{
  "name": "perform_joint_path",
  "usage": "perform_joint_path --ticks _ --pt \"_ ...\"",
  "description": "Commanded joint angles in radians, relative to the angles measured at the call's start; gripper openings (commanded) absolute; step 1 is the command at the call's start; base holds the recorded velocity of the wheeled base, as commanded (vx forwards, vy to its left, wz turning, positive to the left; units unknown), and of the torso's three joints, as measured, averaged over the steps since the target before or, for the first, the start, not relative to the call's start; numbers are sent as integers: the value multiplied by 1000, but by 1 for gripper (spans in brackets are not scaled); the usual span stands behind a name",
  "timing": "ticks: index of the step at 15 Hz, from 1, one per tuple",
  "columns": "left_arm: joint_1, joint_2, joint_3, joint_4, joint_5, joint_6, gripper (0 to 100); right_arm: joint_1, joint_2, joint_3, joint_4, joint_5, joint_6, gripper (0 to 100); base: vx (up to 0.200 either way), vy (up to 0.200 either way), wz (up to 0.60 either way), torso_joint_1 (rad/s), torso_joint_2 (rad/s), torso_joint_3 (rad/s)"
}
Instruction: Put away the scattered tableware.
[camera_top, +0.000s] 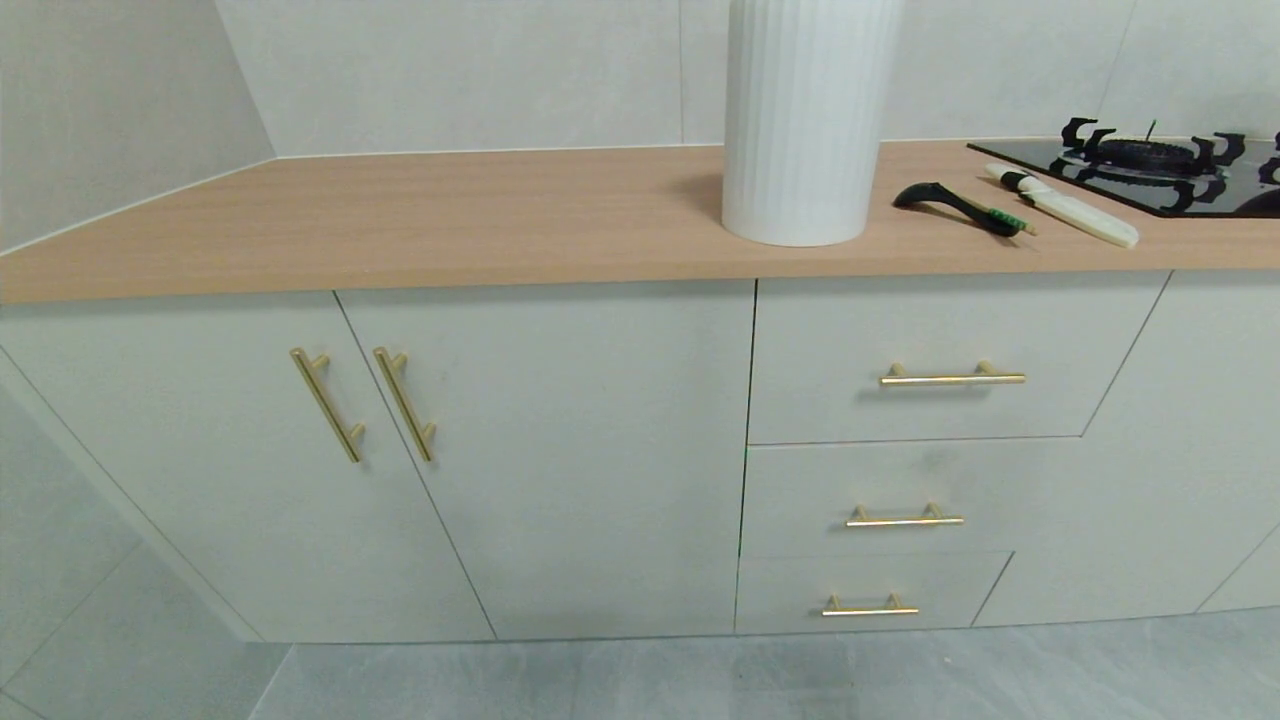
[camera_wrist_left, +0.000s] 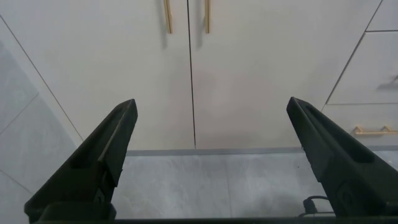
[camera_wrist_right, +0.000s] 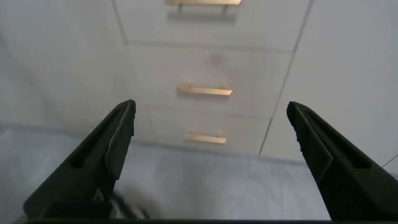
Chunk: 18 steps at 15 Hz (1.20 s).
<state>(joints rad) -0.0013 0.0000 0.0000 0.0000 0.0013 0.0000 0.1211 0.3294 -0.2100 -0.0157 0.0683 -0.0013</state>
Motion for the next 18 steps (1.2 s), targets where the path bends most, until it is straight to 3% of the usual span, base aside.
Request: perform_joint_path --ticks 1,5,11,18 --pt "0 0 0 -2 0 0 100 37 330 -81 -6 1 -2 100 0 0 0 0 0 0" --pt "0 0 0 0 0 0 100 37 649 -121 -139 2 -2 100 0 0 0 0 0 0" --pt "0 0 0 -2 0 0 100 37 1123 -282 -256 -4 -43 100 0 0 0 0 0 0" --pt "0 0 0 -2 0 0 100 38 1399 -471 -322 -28 -46 100 0 0 0 0 0 0"
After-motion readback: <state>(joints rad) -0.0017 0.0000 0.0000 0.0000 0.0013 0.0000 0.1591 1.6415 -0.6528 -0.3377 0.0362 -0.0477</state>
